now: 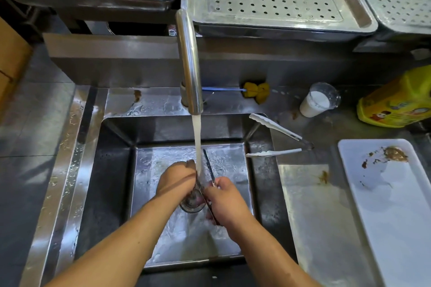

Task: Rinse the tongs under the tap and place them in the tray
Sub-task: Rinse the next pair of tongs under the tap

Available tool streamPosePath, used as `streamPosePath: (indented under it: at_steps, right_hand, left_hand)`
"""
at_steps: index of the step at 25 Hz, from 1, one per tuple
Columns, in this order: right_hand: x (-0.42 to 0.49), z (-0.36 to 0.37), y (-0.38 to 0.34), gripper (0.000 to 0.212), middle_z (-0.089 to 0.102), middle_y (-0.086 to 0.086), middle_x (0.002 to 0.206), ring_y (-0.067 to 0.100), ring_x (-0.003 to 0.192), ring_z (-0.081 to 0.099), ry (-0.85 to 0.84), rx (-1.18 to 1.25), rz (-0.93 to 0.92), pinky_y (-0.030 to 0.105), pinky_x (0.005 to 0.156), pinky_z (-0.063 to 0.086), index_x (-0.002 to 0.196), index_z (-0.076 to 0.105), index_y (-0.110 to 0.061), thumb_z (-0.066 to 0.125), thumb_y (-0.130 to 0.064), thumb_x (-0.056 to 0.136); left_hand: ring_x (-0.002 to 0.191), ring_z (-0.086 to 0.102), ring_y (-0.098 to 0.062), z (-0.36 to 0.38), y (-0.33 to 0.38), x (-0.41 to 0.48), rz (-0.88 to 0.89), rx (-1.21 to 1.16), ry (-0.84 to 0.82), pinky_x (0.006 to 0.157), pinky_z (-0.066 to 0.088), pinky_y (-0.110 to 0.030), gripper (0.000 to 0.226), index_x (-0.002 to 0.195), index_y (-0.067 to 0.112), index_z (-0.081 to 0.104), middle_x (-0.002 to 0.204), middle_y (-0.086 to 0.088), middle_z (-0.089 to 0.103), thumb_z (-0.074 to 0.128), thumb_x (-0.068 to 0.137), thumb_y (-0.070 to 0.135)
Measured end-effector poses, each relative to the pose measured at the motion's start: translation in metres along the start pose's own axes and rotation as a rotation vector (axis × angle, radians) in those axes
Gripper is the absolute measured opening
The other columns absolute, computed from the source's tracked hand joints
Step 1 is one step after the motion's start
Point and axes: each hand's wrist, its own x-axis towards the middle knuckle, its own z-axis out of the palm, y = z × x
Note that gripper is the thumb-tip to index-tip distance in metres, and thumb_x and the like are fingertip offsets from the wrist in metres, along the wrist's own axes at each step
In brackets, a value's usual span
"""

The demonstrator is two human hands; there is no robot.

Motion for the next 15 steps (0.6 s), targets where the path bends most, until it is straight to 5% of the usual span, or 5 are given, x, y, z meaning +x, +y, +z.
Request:
streamPosePath:
  at_steps: [4,9,15]
  right_hand:
    - [0.000,-0.001,-0.003,0.024,0.072,0.012,0.089,0.019,0.058,0.054,0.027,-0.055,-0.032,0.023,0.045,0.036,0.101,0.057,-0.020,0.043,-0.038,0.104]
    - [0.002,0.000,-0.001,0.023,0.070,0.026,0.098,0.019,0.055,0.049,0.007,0.007,0.008,0.021,0.042,0.032,0.101,0.060,-0.018,0.039,-0.027,0.104]
    - [0.004,-0.003,-0.002,0.023,0.068,0.007,0.085,0.012,0.055,0.051,-0.007,-0.055,0.002,0.021,0.044,0.033,0.100,0.059,-0.018,0.040,-0.031,0.105]
  left_hand:
    - [0.076,0.073,-0.036,0.004,-0.002,0.002,0.050,-0.213,-0.235,0.068,0.059,-0.046,0.016,0.101,0.007,0.073,0.089,-0.021,0.078,0.065,0.091,0.018]
    - [0.068,0.066,-0.031,0.003,-0.007,0.004,-0.011,-0.298,-0.219,0.067,0.052,-0.041,0.014,0.095,0.002,0.074,0.082,-0.024,0.075,0.063,0.094,0.012]
    - [0.061,0.069,-0.029,0.007,-0.012,0.001,-0.021,-0.392,-0.245,0.066,0.055,-0.042,0.014,0.092,0.006,0.073,0.072,-0.014,0.075,0.062,0.099,0.010]
